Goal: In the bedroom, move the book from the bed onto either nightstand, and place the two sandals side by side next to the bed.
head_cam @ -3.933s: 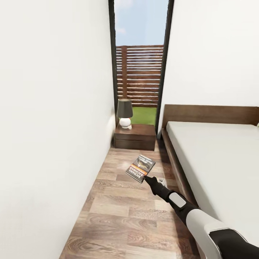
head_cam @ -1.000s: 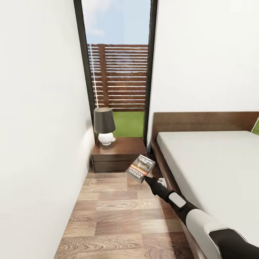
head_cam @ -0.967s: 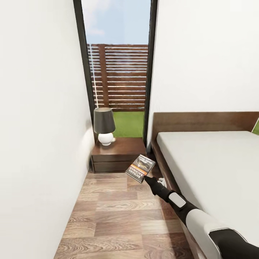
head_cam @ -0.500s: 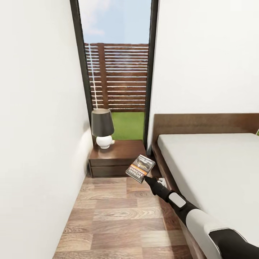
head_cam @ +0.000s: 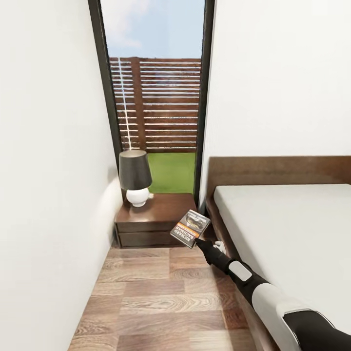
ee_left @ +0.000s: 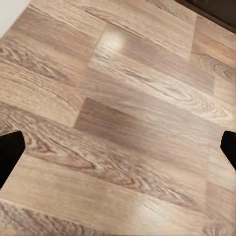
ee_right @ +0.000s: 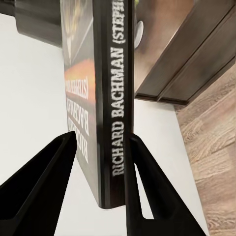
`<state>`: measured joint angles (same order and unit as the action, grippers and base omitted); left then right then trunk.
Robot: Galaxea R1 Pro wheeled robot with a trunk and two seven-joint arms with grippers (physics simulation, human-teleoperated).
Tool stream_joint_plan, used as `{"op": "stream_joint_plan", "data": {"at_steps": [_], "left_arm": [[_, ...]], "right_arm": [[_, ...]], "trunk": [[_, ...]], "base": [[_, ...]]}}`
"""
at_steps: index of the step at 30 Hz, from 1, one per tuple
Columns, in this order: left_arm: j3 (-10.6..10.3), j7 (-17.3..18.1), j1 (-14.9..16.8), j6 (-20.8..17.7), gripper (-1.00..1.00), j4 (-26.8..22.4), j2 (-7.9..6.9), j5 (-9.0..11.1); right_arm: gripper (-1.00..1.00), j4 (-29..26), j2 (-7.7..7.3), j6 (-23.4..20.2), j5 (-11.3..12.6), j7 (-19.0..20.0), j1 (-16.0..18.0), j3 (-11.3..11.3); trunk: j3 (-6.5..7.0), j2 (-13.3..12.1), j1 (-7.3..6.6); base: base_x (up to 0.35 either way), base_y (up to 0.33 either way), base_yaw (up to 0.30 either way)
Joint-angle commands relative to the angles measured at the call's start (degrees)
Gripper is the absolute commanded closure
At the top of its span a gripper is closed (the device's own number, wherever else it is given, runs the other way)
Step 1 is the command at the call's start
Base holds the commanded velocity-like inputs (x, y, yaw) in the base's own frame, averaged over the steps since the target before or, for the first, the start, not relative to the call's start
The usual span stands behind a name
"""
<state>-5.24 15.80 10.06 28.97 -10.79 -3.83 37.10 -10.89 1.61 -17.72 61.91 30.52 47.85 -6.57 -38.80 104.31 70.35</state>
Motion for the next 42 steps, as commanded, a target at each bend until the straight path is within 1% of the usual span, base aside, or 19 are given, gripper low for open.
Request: {"op": "stream_joint_plan", "data": {"at_steps": [1, 42], "left_arm": [[-0.5, 0.2, 0.0, 0.2, -1.00, 0.1, -0.04, 0.6], [-0.5, 0.2, 0.0, 0.2, -1.00, 0.1, -0.04, 0.6]], "right_arm": [[1.00, 0.0, -0.03, -0.2, 0.8, 0.1, 0.0, -0.3], [1.00, 0.0, 0.06, -0.2, 0.7, 0.1, 0.0, -0.4]], "trunk": [[-0.05, 0.0, 0.02], [-0.05, 0.0, 0.02]], "base": [[0.252, -0.022, 0.000], [0.252, -0.002, 0.000]]}}
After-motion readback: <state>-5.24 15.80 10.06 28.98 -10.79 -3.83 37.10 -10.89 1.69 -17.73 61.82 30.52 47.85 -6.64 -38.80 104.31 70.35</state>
